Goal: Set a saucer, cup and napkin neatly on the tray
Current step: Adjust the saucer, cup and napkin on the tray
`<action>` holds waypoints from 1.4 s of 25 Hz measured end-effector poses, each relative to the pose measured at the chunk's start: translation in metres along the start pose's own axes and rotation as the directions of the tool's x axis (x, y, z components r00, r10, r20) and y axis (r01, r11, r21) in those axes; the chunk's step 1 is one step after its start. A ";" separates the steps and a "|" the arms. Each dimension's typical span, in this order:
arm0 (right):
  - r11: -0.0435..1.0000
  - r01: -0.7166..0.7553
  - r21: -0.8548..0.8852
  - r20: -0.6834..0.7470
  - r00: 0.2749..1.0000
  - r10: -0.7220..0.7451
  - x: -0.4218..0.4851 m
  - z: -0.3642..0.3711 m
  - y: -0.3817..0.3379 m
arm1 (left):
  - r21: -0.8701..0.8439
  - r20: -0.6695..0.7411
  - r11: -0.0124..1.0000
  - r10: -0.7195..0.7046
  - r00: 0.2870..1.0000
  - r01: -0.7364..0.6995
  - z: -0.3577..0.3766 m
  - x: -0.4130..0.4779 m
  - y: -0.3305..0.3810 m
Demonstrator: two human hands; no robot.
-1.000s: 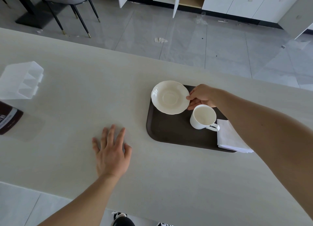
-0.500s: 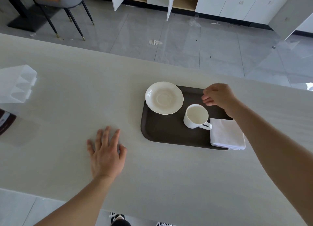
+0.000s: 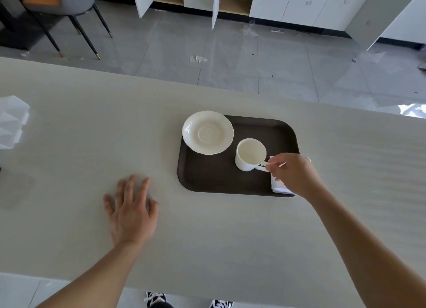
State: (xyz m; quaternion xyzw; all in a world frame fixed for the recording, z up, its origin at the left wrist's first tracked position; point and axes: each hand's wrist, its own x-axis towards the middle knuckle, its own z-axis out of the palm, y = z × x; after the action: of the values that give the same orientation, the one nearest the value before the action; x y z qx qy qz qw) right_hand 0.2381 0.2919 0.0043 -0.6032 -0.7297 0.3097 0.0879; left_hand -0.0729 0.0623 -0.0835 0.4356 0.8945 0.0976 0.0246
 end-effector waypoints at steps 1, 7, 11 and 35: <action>1.000 -0.002 0.001 -0.028 1.000 0.002 0.000 0.003 -0.001 | -0.003 -0.002 1.000 -0.002 1.000 0.002 0.000 0.000 0.000; 0.998 0.061 -0.005 -0.174 0.983 -0.061 -0.002 0.024 0.002 | -0.021 -0.012 1.000 -0.001 1.000 0.001 0.000 0.000 0.002; 0.995 0.041 0.089 -0.254 0.967 -0.017 0.001 0.035 0.001 | -0.015 -0.002 1.000 -0.003 1.000 0.003 0.000 0.000 0.002; 0.899 -0.149 0.412 -0.357 0.881 0.309 0.020 0.073 -0.062 | -0.006 0.026 1.000 -0.006 1.000 0.006 -0.002 0.000 0.001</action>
State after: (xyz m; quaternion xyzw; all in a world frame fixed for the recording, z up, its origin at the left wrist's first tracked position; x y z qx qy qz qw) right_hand 0.1457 0.2802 -0.0237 -0.7105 -0.5440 0.3158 0.3154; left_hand -0.0720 0.0629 -0.0816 0.4340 0.8951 0.0945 0.0378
